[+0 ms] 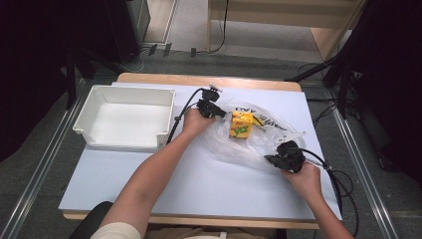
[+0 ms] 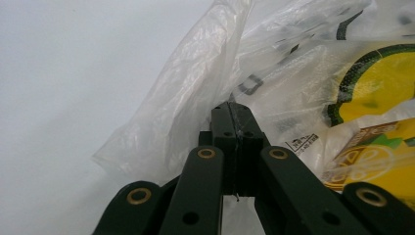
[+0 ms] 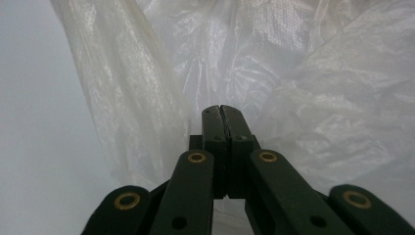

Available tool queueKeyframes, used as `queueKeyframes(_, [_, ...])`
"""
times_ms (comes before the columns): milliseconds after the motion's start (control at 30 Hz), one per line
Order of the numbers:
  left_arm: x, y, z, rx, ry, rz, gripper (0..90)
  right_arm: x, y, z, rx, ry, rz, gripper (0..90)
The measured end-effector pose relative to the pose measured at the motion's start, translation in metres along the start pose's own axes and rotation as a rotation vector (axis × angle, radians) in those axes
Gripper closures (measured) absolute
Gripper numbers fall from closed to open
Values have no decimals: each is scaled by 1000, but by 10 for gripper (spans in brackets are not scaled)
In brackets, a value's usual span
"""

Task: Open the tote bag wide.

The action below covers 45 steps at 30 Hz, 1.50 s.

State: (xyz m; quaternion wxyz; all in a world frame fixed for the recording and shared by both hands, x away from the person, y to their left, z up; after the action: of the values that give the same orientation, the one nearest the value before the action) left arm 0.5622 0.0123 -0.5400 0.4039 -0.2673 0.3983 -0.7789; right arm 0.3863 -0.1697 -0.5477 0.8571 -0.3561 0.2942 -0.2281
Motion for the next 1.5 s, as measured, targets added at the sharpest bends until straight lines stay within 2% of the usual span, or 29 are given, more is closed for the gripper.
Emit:
queueKeyframes(67, [-2,0,0,2,8,16,900,0,-1,-1,-2,2,-2,900])
queueKeyframes(367, [-12,0,3,15,-27,38,900,-3,-8,-13,-3,12,-5,900])
queueKeyframes(533, [-12,-1,2,-3,-39,52,900,-4,-12,-18,-8,26,-5,900])
queueKeyframes(600, [-8,-3,1,-14,-39,28,900,-4,-11,-17,-8,25,-4,900])
queueKeyframes(700, [-4,-9,0,-14,-7,17,900,-3,-11,-9,0,33,-16,900])
queueKeyframes(833, [2,-23,4,8,4,-11,900,-3,-14,3,32,28,-19,900])
queueKeyframes(1033, [10,-43,9,41,32,-48,900,-7,-15,10,38,23,-19,900])
queueKeyframes(1200, [14,-57,9,51,32,-88,896,-7,-21,17,55,38,-11,900])
queueKeyframes(1333, [17,-68,10,52,49,-119,878,-9,-29,25,84,52,-5,900])
queueKeyframes(1400, [19,-74,9,53,66,-119,870,-10,-31,27,97,48,-5,900])
queueKeyframes(1500, [23,-83,7,66,93,-130,840,-15,-35,32,117,61,13,837])
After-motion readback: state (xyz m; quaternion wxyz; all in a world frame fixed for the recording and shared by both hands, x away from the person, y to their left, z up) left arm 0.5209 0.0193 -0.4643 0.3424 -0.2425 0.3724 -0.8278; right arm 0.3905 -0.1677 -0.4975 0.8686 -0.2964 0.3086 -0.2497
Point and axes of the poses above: each handheld gripper's, and its own axes: y roughly forward along the jaws, z roughly out of its top, x roughly to its right, the point moved 10 cm from there along y, roughly forward along the jaws, and after that the axes turned 14 degrees about z, right-handed, at the moved point
